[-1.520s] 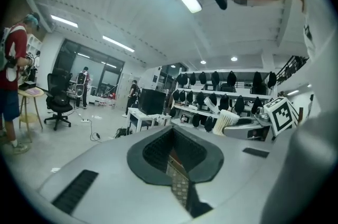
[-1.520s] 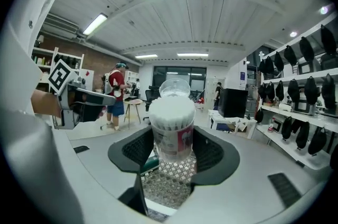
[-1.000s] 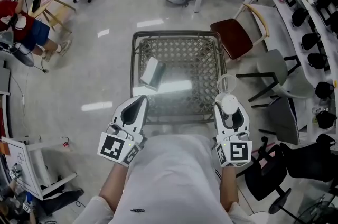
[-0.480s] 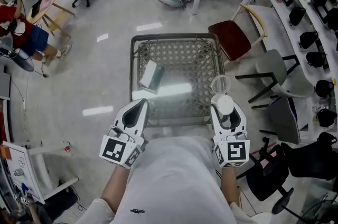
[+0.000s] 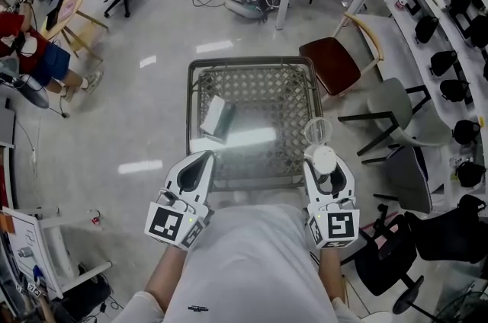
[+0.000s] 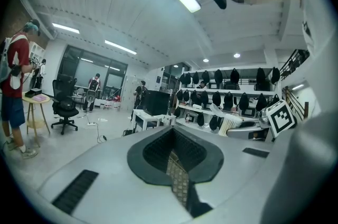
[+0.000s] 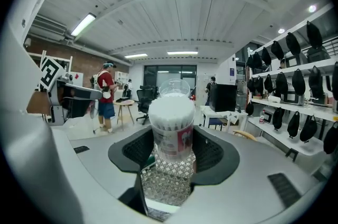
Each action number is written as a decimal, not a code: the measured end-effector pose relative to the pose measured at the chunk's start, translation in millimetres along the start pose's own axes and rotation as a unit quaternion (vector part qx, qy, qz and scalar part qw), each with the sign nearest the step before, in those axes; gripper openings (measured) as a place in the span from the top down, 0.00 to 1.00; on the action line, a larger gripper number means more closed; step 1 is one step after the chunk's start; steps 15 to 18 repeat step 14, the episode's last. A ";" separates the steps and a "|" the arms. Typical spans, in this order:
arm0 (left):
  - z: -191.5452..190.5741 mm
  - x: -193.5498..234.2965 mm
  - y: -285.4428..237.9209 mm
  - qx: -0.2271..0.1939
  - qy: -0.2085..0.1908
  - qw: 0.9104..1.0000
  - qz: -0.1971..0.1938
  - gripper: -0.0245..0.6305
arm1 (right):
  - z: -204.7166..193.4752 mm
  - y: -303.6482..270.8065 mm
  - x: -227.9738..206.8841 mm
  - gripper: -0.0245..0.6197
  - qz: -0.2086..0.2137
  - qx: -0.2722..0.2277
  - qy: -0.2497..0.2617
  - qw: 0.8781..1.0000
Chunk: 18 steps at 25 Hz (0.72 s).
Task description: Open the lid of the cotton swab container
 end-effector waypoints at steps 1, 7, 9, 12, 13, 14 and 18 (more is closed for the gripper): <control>1.1 -0.9 -0.2 -0.001 0.000 1.000 -0.001 0.96 | 0.4 0.4 -0.4 0.62 0.000 -0.001 0.000 1.000; 3.4 -2.8 0.2 -0.007 0.000 1.000 -0.003 0.96 | 0.8 0.8 0.4 0.62 -0.001 -0.002 0.000 1.000; 2.5 -3.6 1.2 -0.006 0.001 1.000 -0.003 0.96 | 0.9 2.4 0.5 0.62 -0.002 -0.002 0.000 1.000; 1.3 -4.2 2.3 -0.006 0.002 1.000 -0.003 0.96 | 0.2 3.5 0.5 0.62 -0.001 -0.002 0.002 1.000; 0.8 -4.1 2.6 -0.006 0.002 1.000 -0.002 0.96 | -0.4 3.6 0.5 0.62 0.000 -0.002 0.003 1.000; 0.2 -4.0 2.8 -0.006 0.003 1.000 -0.002 0.96 | -1.0 3.6 0.6 0.62 0.000 -0.002 0.004 1.000; 0.2 -4.0 2.8 -0.006 0.003 1.000 -0.002 0.96 | -1.0 3.6 0.6 0.62 0.000 -0.002 0.004 1.000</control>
Point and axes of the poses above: the fingertips, and each gripper's own axes: y backward along the fingers, x to its left, z out of its top, the point moved 5 cm from there along y, backward along the fingers
